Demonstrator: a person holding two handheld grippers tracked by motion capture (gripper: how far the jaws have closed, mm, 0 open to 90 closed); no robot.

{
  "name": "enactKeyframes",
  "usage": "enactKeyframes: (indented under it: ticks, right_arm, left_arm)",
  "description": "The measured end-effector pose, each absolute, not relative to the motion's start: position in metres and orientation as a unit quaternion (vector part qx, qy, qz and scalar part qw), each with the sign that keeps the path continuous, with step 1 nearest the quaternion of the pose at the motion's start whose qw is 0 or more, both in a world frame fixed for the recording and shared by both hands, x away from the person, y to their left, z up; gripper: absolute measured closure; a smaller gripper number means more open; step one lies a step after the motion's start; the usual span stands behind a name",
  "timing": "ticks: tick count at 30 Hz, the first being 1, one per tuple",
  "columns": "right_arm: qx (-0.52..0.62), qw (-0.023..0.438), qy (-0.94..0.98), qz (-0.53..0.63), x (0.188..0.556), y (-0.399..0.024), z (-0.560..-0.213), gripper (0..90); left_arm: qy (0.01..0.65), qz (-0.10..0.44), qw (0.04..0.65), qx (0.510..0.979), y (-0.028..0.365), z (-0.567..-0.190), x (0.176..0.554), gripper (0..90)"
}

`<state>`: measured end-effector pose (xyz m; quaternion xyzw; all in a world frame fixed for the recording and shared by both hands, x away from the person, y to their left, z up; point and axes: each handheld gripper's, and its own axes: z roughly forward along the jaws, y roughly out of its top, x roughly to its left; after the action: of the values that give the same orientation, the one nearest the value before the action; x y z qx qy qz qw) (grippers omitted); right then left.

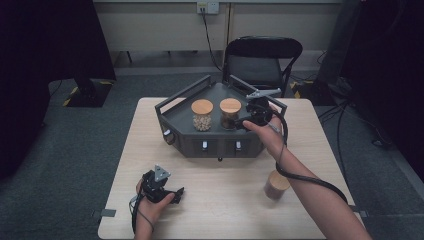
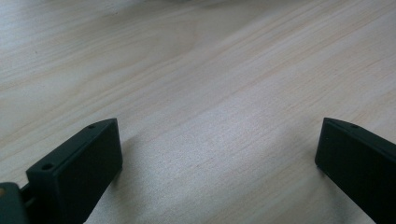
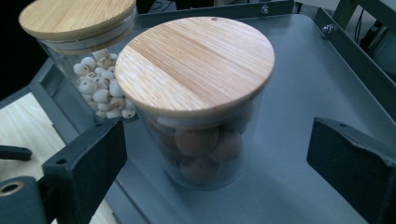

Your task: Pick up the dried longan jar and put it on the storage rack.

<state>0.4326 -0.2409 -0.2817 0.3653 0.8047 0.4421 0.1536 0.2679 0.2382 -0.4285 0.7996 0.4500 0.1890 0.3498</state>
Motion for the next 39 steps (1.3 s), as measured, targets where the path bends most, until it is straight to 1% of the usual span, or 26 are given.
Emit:
enactKeyframes:
  ticks: [5,16,25,33,39]
  right_arm:
    - [0.360,0.155,0.804,0.446,0.428,-0.247,-0.280,0.9]
    - [0.348,0.146,0.813,0.443,0.420,-0.261,-0.277,1.0]
    - [0.338,0.149,0.810,0.455,0.406,-0.280,-0.278,1.0]
    - [0.332,0.147,0.809,0.461,0.393,-0.296,-0.282,0.9]
    - [0.335,0.135,0.802,0.475,0.387,-0.311,-0.288,1.0]
  left_arm:
    - [0.450,0.189,0.350,0.800,0.238,-0.429,0.268,0.0]
    - [0.450,0.189,0.350,0.800,0.238,-0.428,0.268,0.0]
    - [0.450,0.189,0.350,0.800,0.238,-0.428,0.268,0.0]
    - [0.450,0.189,0.349,0.800,0.238,-0.428,0.268,0.0]
    - [0.449,0.189,0.349,0.800,0.238,-0.428,0.268,0.0]
